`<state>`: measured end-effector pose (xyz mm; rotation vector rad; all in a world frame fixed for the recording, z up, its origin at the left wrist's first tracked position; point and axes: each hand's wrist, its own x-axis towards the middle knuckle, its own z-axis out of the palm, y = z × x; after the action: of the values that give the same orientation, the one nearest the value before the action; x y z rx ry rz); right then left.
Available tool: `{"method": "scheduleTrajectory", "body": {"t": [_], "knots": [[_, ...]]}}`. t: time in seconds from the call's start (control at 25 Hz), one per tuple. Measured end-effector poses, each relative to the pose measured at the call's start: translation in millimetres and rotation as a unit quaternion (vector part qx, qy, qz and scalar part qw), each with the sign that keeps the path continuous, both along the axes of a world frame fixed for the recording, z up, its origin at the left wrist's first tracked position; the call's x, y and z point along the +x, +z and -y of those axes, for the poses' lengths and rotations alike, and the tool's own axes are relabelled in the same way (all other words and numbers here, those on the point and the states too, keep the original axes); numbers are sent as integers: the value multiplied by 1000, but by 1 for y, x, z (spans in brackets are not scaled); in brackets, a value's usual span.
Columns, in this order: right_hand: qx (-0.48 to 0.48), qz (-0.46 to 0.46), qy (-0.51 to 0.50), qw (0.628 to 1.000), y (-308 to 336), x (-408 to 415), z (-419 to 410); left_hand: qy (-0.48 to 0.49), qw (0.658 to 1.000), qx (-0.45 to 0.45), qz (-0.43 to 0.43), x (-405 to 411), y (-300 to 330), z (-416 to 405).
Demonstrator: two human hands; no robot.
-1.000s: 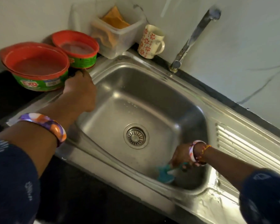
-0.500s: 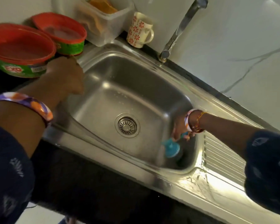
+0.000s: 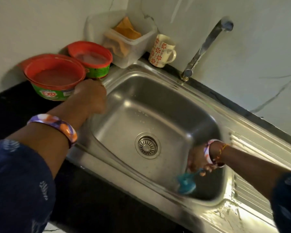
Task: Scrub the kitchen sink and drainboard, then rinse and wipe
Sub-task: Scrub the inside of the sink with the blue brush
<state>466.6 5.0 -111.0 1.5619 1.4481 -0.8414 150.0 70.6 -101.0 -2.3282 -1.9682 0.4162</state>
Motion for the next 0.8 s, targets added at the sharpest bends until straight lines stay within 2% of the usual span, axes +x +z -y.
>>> {"method": "scheduleTrajectory", "body": {"t": [0.08, 0.12, 0.2, 0.24, 0.28, 0.36, 0.44, 0.48, 0.52, 0.56, 0.64, 0.72, 0.8], "knots": [[-2, -145, -129, 981, -17, -26, 25, -8, 1000, -15, -26, 1, 1, 4], [26, -208, -203, 956, -22, -34, 26, -14, 999, -22, -40, 2, 2, 6], [67, -321, -342, 880, -14, -48, 11, -6, 998, -45, -32, 7, 2, 11], [86, -382, -375, 840, -6, -56, 1, 17, 998, -59, 13, 8, 5, 13], [106, -446, -394, 797, 8, -66, -9, 38, 995, -58, 78, 8, 12, 14], [150, -554, -377, 727, 38, -91, -32, 53, 984, 19, 169, 5, 34, 18], [219, -612, -329, 685, 62, -122, -59, 58, 982, 91, 155, 0, 49, 16], [248, -630, -308, 669, 69, -139, -73, 66, 985, 92, 128, -3, 52, 13], [277, -637, -281, 663, 74, -158, -88, 75, 990, 74, 94, -6, 53, 10], [320, -621, -235, 676, 75, -176, -104, 80, 994, 48, 64, -8, 52, 7], [423, -525, -91, 733, 70, -205, -131, 74, 997, 22, 28, -12, 47, 4], [490, -384, 50, 781, 60, -223, -156, 61, 997, 33, 19, -14, 44, 4], [499, -333, 75, 796, 52, -235, -170, 54, 998, 41, 12, -13, 44, 3]]}}
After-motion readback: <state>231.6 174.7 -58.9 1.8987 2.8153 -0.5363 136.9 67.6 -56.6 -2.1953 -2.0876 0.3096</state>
